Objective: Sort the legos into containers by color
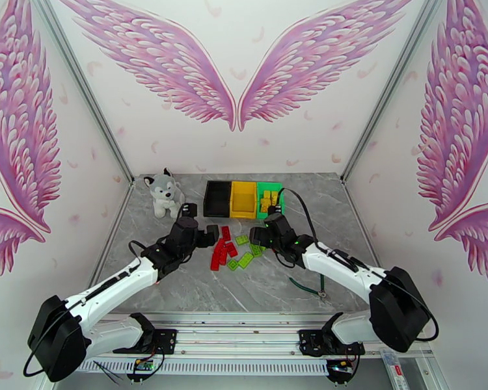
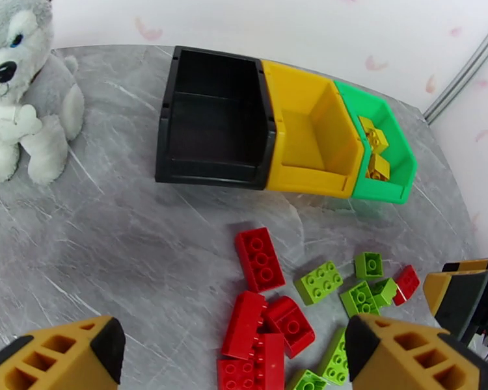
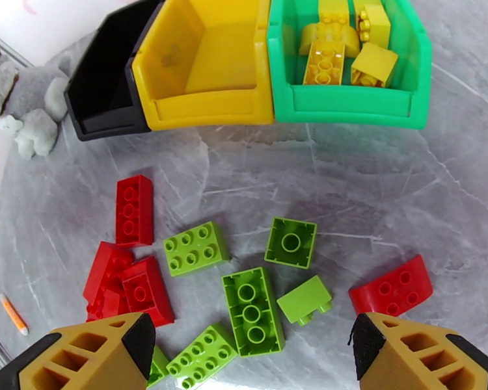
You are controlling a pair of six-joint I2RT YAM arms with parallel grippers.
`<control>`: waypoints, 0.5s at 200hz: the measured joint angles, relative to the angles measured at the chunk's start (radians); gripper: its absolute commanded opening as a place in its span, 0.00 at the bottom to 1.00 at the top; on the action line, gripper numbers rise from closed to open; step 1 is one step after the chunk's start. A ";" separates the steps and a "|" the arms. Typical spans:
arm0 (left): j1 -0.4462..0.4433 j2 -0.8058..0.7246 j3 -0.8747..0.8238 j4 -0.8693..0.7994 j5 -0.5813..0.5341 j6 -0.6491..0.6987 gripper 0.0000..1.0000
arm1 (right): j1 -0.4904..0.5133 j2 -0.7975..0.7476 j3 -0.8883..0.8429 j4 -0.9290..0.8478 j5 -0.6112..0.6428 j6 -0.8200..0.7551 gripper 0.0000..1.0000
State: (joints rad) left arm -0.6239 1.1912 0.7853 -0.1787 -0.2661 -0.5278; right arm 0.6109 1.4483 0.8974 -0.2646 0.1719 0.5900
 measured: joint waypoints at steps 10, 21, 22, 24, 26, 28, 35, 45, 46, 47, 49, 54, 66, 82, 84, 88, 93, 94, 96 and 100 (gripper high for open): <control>0.004 -0.002 -0.014 0.024 0.012 0.001 0.95 | 0.003 0.025 0.011 -0.002 0.000 -0.003 0.82; 0.012 -0.005 -0.038 0.047 0.027 0.000 0.95 | 0.006 0.049 0.025 -0.009 0.001 -0.003 0.80; 0.012 -0.006 -0.039 0.048 0.029 0.000 0.95 | 0.005 0.052 0.026 -0.010 0.001 -0.004 0.80; 0.014 -0.006 -0.044 0.050 0.035 0.000 0.95 | 0.006 0.055 0.028 -0.011 0.001 -0.003 0.80; 0.015 -0.006 -0.047 0.051 0.037 0.000 0.95 | 0.006 0.059 0.030 -0.011 0.002 -0.003 0.79; 0.017 -0.007 -0.051 0.052 0.040 0.000 0.95 | 0.006 0.063 0.033 -0.013 0.002 -0.004 0.79; 0.023 -0.007 -0.061 0.055 0.050 0.000 0.95 | 0.006 0.076 0.041 -0.018 0.005 -0.004 0.79; 0.028 -0.008 -0.074 0.064 0.062 0.002 0.96 | 0.006 0.088 0.047 -0.024 0.010 -0.003 0.79; 0.029 -0.009 -0.077 0.066 0.064 0.002 0.96 | 0.006 0.089 0.048 -0.025 0.011 -0.003 0.79; 0.029 -0.009 -0.078 0.066 0.064 0.002 0.96 | 0.006 0.089 0.048 -0.026 0.011 -0.003 0.79; 0.030 -0.010 -0.081 0.069 0.066 0.002 0.96 | 0.006 0.090 0.049 -0.028 0.012 -0.003 0.79; 0.032 -0.011 -0.090 0.078 0.069 0.002 0.97 | 0.006 0.091 0.050 -0.031 0.014 -0.003 0.79; 0.034 -0.013 -0.111 0.093 0.083 0.000 0.97 | 0.007 0.092 0.052 -0.039 0.019 -0.003 0.78; 0.035 -0.013 -0.123 0.095 0.097 0.000 0.97 | 0.007 0.093 0.054 -0.045 0.027 -0.003 0.76; 0.035 -0.013 -0.124 0.096 0.098 0.000 0.97 | 0.007 0.093 0.054 -0.047 0.027 -0.003 0.75; 0.035 -0.013 -0.124 0.097 0.100 0.000 0.97 | 0.007 0.095 0.054 -0.048 0.029 -0.003 0.75; 0.035 -0.013 -0.125 0.101 0.103 0.001 0.97 | 0.007 0.097 0.055 -0.050 0.031 -0.002 0.75; 0.035 -0.013 -0.125 0.101 0.103 0.000 0.97 | 0.007 0.097 0.055 -0.051 0.032 -0.002 0.74; 0.035 -0.013 -0.125 0.102 0.105 0.000 0.97 | 0.007 0.098 0.055 -0.053 0.033 -0.002 0.74; 0.035 -0.013 -0.125 0.105 0.108 0.000 0.97 | 0.007 0.100 0.056 -0.055 0.035 -0.002 0.74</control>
State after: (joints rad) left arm -0.5888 1.1786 0.6605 -0.0738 -0.1585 -0.5274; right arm 0.6182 1.5486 0.9535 -0.3195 0.2070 0.5877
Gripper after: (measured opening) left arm 0.966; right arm 0.750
